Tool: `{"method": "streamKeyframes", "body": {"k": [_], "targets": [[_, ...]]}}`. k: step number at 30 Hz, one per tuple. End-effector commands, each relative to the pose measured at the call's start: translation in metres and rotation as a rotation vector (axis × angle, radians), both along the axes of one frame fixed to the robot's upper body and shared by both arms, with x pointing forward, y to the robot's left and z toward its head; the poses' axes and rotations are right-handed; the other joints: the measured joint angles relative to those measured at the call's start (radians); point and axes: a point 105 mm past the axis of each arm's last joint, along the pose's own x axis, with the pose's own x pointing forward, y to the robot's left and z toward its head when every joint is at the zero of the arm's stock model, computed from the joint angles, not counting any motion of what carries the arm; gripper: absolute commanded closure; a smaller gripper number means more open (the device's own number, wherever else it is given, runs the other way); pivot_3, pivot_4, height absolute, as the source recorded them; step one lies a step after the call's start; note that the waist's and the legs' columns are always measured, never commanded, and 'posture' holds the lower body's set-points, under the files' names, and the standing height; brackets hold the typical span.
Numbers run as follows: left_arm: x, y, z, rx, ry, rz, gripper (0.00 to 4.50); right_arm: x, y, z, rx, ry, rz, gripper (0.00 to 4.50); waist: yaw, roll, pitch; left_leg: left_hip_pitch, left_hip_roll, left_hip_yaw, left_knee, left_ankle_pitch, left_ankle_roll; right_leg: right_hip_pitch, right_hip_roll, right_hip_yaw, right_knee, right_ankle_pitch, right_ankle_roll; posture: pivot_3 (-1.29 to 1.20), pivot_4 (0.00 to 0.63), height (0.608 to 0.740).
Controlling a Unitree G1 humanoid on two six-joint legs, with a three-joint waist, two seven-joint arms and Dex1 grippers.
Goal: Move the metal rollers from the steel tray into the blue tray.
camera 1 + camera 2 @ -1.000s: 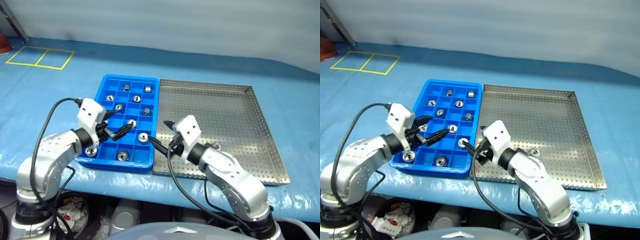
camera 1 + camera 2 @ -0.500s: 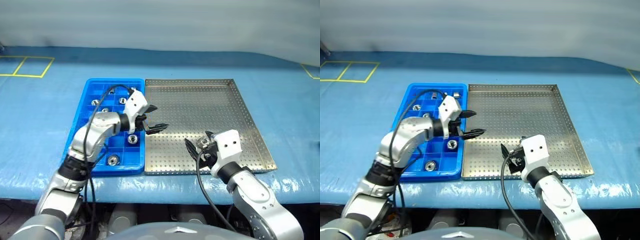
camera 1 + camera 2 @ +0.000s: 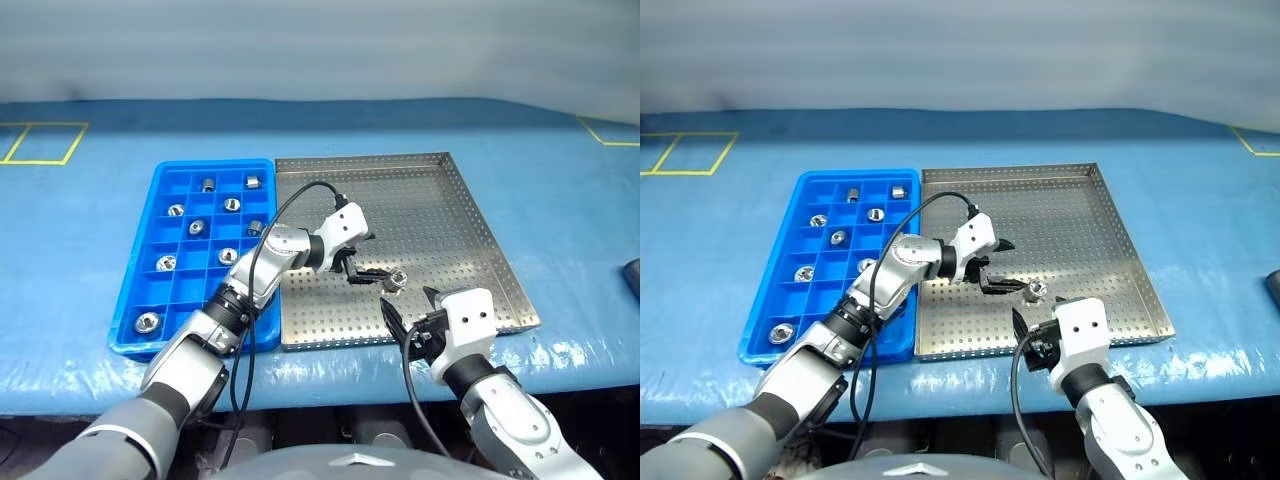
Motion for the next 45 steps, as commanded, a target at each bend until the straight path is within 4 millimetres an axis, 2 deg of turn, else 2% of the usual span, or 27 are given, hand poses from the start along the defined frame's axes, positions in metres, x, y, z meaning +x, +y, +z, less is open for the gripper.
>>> {"method": "streamKeyframes", "body": {"k": [1,7,17,20,25,27,35,37,40,42,45], "targets": [[-0.002,-0.014,0.007,0.006,-0.057,-0.072,0.04,-0.003,-0.004,0.016,0.003,-0.081,-0.038,0.55,-0.011,0.000,0.000,0.000,0.000,0.000,0.000,0.000,0.000,0.000,0.000,0.000,0.000,0.000,0.000,-0.21,0.150,0.740],[-0.004,-0.025,-0.003,0.045,-0.069,-0.113,0.04,-0.006,-0.007,0.015,0.003,-0.084,-0.078,0.55,-0.033,0.000,0.000,0.000,0.001,0.001,0.000,0.000,0.000,0.000,0.000,0.001,0.000,0.000,0.000,-0.22,0.150,0.740],[-0.005,-0.033,-0.036,0.121,-0.074,-0.071,0.04,-0.004,-0.008,0.017,0.006,-0.091,-0.100,0.55,-0.038,0.000,0.000,0.000,0.002,0.001,0.000,0.000,0.000,0.000,0.000,0.002,0.000,0.001,0.001,-0.22,0.150,0.740],[-0.003,-0.039,-0.033,0.070,-0.080,-0.037,0.64,-0.002,-0.008,0.018,0.011,-0.095,-0.097,0.55,-0.038,0.000,0.000,0.000,0.002,0.001,0.000,0.000,0.000,0.000,0.000,0.002,0.000,0.001,0.002,-0.22,0.150,0.740],[-0.001,-0.040,-0.025,0.026,-0.085,-0.023,2.33,0.000,-0.007,0.018,0.011,-0.093,-0.089,0.55,-0.038,0.000,0.000,0.000,0.002,0.002,0.000,0.000,0.000,0.000,0.000,0.002,0.000,0.003,0.006,-0.22,0.150,0.740],[0.000,-0.037,-0.020,0.017,-0.089,-0.023,2.82,0.001,-0.005,0.019,0.015,-0.095,-0.077,0.55,-0.038,0.000,0.000,0.000,0.002,0.002,0.001,0.000,0.000,0.000,0.000,0.002,0.000,0.003,0.006,-0.19,0.150,0.740],[0.017,-0.010,0.016,-0.057,-0.126,0.042,2.82,0.015,0.004,0.023,0.008,-0.102,0.013,0.55,-0.020,0.000,0.000,0.001,0.002,0.001,0.001,0.000,0.000,0.000,0.000,0.002,0.002,0.004,0.006,-0.07,0.150,0.740],[0.021,-0.004,0.030,-0.101,-0.139,0.081,2.82,0.018,0.005,0.024,0.004,-0.104,0.031,0.55,-0.011,0.000,0.000,0.001,0.002,0.001,0.001,0.000,0.000,0.000,0.000,0.002,0.001,0.004,0.007,-0.06,0.150,0.740],[0.029,0.016,0.059,-0.179,-0.176,0.161,2.82,0.022,0.011,0.027,0.005,-0.111,0.073,0.55,-0.002,0.000,0.000,0.000,0.002,0.001,0.001,0.000,0.001,0.000,0.000,0.003,0.001,0.005,0.007,-0.02,0.150,0.740],[0.031,0.029,0.069,-0.197,-0.190,0.204,2.82,0.024,0.014,0.027,0.005,-0.112,0.094,0.55,0.001,0.000,0.000,0.000,0.002,0.001,0.001,0.000,0.001,-0.001,0.000,0.003,0.001,0.005,0.008,-0.02,0.150,0.740],[0.036,0.062,0.081,-0.194,-0.232,0.320,2.82,0.030,0.024,0.028,0.000,-0.119,0.162,0.55,0.006,0.000,0.000,0.001,0.002,0.001,0.001,0.000,0.001,0.000,0.001,0.003,0.002,0.005,0.008,0.03,0.150,0.740]]}}
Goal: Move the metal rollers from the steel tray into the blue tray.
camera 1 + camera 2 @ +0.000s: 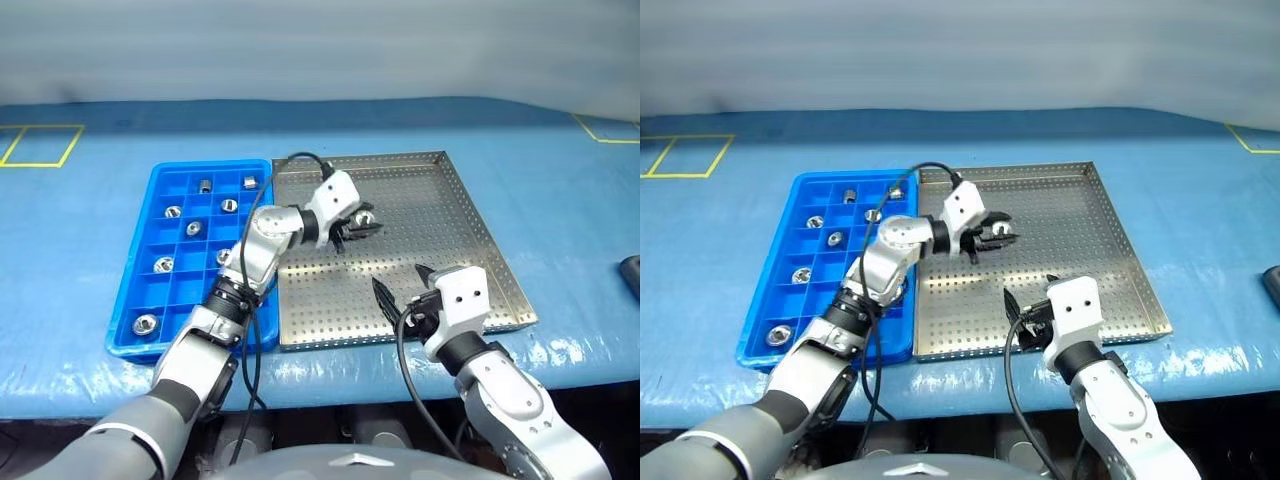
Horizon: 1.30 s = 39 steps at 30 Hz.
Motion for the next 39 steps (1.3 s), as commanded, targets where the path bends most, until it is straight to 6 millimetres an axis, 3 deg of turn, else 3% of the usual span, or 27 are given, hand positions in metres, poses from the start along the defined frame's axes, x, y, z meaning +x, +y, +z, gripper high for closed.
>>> {"method": "streamKeyframes", "body": {"k": [1,9,19,28,39], "targets": [[0.003,0.033,0.024,-0.040,-0.062,0.119,2.82,0.006,0.012,0.007,0.005,-0.027,0.081,0.55,0.004,0.000,0.000,0.001,0.000,0.000,0.000,0.000,0.000,0.000,0.000,0.000,0.000,0.000,0.000,0.03,0.150,0.740],[-0.019,0.104,0.028,-0.021,-0.063,0.369,2.82,0.023,0.040,0.013,-0.009,-0.057,0.258,0.55,0.046,0.000,0.000,0.001,0.001,-0.001,0.000,0.001,-0.001,0.001,-0.001,-0.001,0.000,0.001,-0.001,0.15,0.150,0.740],[-0.047,0.165,0.000,0.020,0.038,0.675,2.82,0.030,0.067,0.010,-0.019,-0.050,0.413,0.55,0.098,-0.001,0.000,0.001,0.000,-0.003,0.000,0.001,-0.001,0.002,-0.002,-0.003,0.000,0.002,-0.005,0.24,0.150,0.740],[-0.064,0.180,-0.032,0.113,0.129,0.744,2.82,0.030,0.071,0.008,-0.022,-0.044,0.448,0.55,0.129,-0.001,0.000,0.000,0.000,-0.003,0.000,0.001,-0.001,0.002,-0.002,-0.004,0.000,-0.002,-0.011,0.26,0.150,0.740],[-0.073,0.192,-0.064,0.136,0.255,0.794,2.82,0.028,0.067,0.006,-0.012,-0.037,0.410,0.55,0.130,-0.001,0.000,0.001,0.001,-0.003,0.000,0.001,-0.001,0.002,-0.003,-0.005,0.000,-0.002,-0.012,0.22,0.150,0.740]]}}
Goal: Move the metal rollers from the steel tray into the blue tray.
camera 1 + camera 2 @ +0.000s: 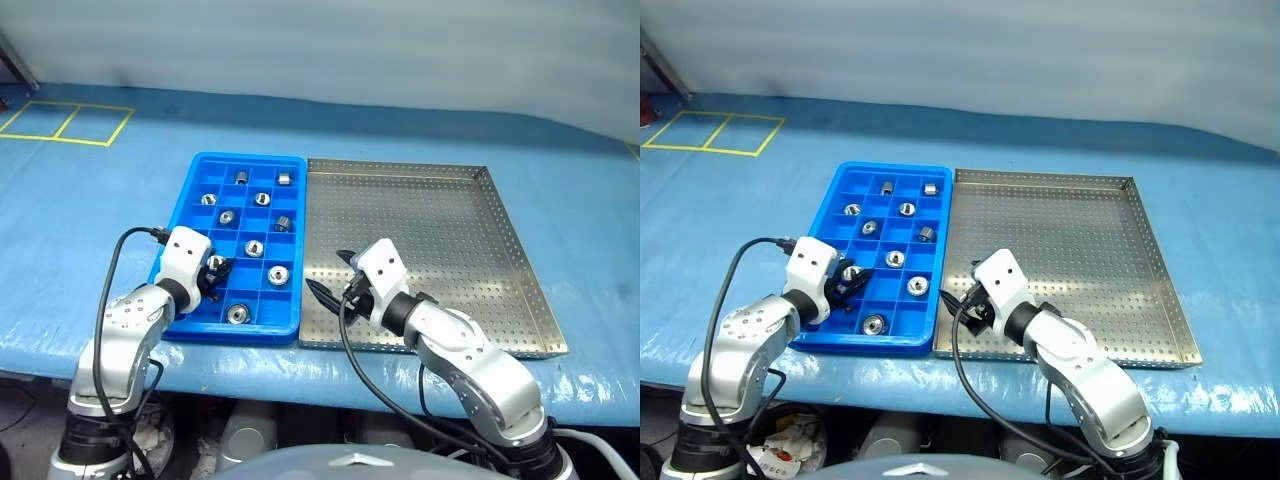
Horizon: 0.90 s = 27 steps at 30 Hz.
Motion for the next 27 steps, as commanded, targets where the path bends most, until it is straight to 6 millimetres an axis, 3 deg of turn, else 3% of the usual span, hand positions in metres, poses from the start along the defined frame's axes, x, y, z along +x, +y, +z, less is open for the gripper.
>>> {"method": "streamKeyframes", "body": {"k": [1,5,6,13,20,27], "targets": [[-0.002,0.000,-0.005,-0.009,0.024,-0.005,2.82,-0.002,-0.001,0.013,0.024,-0.054,-0.010,0.55,0.000,0.000,0.000,0.000,0.000,0.000,0.000,0.000,0.000,0.000,0.000,0.000,0.000,0.000,0.000,0.22,0.150,0.740],[-0.003,-0.002,-0.004,-0.033,0.029,-0.011,2.82,-0.003,-0.002,0.013,0.026,-0.054,-0.021,0.55,-0.001,0.000,0.000,0.000,0.000,0.000,0.000,0.000,0.000,0.000,0.000,0.000,0.000,0.000,0.000,0.22,0.150,0.740],[-0.003,-0.004,-0.002,-0.048,0.028,-0.020,2.10,-0.003,-0.002,0.013,0.026,-0.054,-0.024,0.55,-0.001,0.000,0.000,0.000,0.000,0.000,0.000,0.000,0.000,0.000,0.000,0.000,0.000,0.000,0.000,0.22,0.150,0.740],[-0.003,-0.013,0.037,-0.195,-0.074,-0.115,0.04,-0.005,-0.005,0.016,0.028,-0.056,-0.032,0.55,-0.004,0.000,0.000,0.000,0.000,0.000,0.000,0.000,0.000,0.000,0.000,0.000,0.000,-0.001,0.000,0.21,0.150,0.740],[-0.003,-0.034,0.077,-0.295,-0.189,-0.270,0.04,-0.007,-0.021,0.021,0.017,-0.073,-0.076,0.55,-0.005,0.000,0.000,-0.001,-0.001,0.000,0.000,0.000,0.000,0.000,-0.001,-0.001,-0.001,-0.001,0.000,0.20,0.150,0.740],[0.019,-0.049,0.080,-0.256,-0.283,-0.269,0.04,-0.003,-0.053,0.020,-0.015,-0.088,-0.217,0.55,-0.015,0.000,0.000,0.000,-0.001,0.000,0.000,0.000,0.000,0.000,0.000,0.000,0.000,-0.001,0.000,0.13,0.150,0.740]]}}
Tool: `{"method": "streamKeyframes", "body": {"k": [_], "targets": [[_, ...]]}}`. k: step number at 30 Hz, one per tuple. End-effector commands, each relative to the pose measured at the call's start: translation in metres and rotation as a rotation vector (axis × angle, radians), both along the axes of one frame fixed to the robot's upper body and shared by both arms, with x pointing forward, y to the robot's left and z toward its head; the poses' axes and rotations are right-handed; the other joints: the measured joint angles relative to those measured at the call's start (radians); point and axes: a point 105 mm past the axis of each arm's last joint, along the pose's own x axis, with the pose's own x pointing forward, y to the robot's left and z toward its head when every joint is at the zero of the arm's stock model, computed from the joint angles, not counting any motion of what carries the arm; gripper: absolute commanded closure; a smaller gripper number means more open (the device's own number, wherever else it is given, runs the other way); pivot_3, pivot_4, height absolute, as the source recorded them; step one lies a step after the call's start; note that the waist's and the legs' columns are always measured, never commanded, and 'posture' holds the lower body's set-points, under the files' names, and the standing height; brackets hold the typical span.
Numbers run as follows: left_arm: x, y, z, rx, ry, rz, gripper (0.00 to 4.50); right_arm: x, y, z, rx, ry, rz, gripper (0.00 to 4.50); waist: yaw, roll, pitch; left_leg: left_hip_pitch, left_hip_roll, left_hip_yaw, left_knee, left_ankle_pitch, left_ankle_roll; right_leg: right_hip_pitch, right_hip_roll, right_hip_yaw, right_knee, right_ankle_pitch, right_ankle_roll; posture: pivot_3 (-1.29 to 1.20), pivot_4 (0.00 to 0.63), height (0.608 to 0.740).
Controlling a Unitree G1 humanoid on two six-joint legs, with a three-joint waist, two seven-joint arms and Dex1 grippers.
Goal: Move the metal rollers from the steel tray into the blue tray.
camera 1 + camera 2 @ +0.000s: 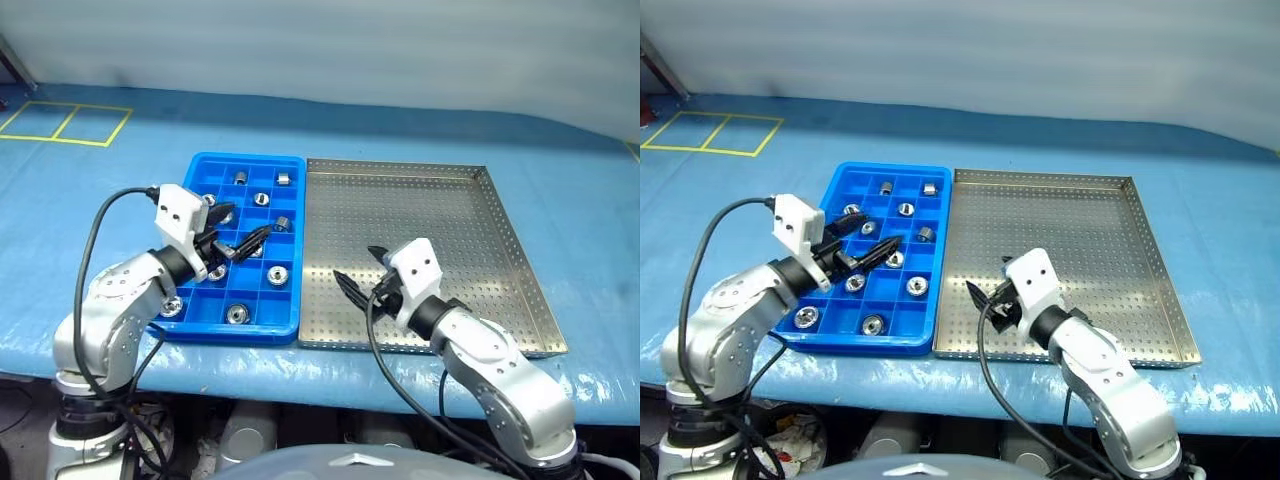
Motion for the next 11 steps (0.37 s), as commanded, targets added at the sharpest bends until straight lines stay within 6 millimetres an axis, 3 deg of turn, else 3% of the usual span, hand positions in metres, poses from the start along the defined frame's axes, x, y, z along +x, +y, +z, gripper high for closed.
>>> {"method": "streamKeyframes", "body": {"k": [1,11], "targets": [[0.010,-0.009,0.005,0.009,-0.072,0.004,0.04,-0.002,-0.015,0.011,-0.016,-0.056,-0.064,0.55,-0.002,0.000,0.000,0.000,0.000,0.000,0.000,0.000,0.000,0.000,0.000,0.000,0.000,0.000,0.000,0.11,0.150,0.740],[0.009,-0.036,-0.026,0.003,-0.075,-0.094,0.04,-0.003,-0.043,-0.001,0.029,-0.043,-0.330,0.55,-0.038,0.000,0.000,0.000,0.000,0.001,0.000,0.000,0.000,-0.001,0.000,0.001,0.000,0.000,0.000,0.04,0.150,0.740]]}}
